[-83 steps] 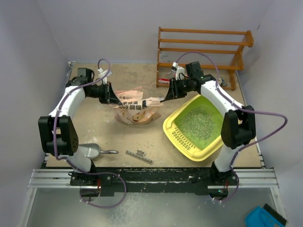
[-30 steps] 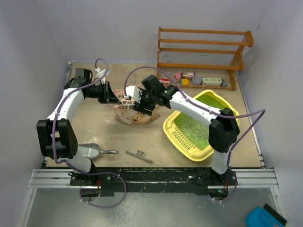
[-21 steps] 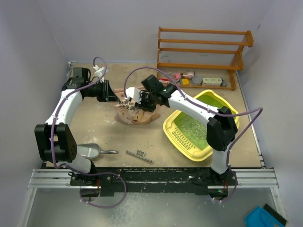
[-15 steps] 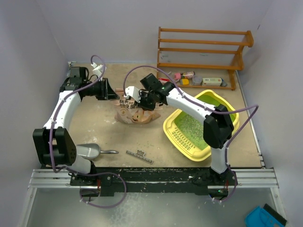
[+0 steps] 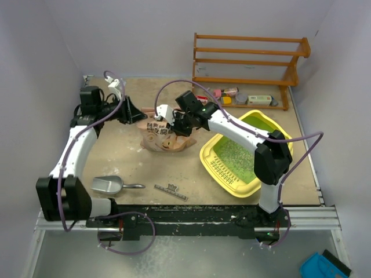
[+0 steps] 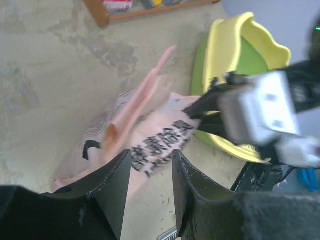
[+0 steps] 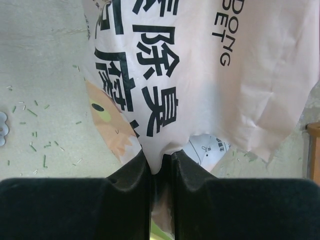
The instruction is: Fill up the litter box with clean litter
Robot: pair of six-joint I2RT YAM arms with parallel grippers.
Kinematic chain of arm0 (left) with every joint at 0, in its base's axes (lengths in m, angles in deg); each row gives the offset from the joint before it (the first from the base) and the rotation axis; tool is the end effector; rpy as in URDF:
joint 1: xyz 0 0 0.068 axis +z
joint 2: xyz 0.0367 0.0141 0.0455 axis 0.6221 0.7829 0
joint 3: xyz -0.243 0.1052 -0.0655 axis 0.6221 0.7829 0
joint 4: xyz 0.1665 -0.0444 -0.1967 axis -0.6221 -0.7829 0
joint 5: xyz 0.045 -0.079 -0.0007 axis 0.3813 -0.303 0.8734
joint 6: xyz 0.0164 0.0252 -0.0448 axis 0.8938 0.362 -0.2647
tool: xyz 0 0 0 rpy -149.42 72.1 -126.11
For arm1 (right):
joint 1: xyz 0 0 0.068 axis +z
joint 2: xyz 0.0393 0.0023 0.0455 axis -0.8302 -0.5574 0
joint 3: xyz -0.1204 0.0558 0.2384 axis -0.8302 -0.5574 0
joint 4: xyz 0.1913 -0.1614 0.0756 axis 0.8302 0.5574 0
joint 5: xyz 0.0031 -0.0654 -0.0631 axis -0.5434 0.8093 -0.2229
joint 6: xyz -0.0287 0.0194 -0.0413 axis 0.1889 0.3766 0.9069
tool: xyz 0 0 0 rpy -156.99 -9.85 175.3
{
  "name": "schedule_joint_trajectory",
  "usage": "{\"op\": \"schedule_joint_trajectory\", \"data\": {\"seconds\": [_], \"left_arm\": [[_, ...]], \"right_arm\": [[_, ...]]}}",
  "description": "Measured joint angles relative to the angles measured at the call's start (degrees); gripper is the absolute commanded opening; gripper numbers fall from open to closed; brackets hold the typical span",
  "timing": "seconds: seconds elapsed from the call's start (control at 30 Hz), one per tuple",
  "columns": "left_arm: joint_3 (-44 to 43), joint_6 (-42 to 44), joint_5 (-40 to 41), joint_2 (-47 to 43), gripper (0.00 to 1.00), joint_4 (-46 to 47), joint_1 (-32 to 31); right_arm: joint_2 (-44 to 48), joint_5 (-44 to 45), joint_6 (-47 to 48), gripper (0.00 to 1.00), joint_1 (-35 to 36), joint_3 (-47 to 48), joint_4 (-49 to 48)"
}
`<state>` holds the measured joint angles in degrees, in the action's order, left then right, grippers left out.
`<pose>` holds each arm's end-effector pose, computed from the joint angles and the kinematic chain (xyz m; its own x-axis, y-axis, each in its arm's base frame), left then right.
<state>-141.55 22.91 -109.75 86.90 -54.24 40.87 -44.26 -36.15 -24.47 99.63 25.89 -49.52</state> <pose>0.2774 -0.0167 0.3343 -0.6046 -0.1464 -0.7830 0.5619 0.6184 -0.5495 0.3076 0.3045 0.2814 -0.0314 -0.7253 -0.6878 -0.9489 0.2377 -0.2074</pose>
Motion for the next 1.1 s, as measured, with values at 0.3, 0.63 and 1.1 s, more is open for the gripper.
{"op": "schedule_joint_trajectory", "data": {"seconds": [0.3, 0.63, 1.1], "left_arm": [[-0.33, -3.85, 3.28, 7.69, 0.41, 0.68, -0.33], [-9.97, 5.25, 6.69, 14.6, 0.41, -11.78, -1.38], [-8.46, 15.52, 15.37, 10.54, 0.44, -14.56, -8.46]], "right_arm": [[1.11, -0.11, -1.27, 0.17, -0.02, -0.63, -1.11], [1.2, -1.33, -1.75, 0.17, -0.04, -1.6, -1.68], [1.2, -2.62, -3.08, 0.18, -0.5, -1.64, -1.68]]}}
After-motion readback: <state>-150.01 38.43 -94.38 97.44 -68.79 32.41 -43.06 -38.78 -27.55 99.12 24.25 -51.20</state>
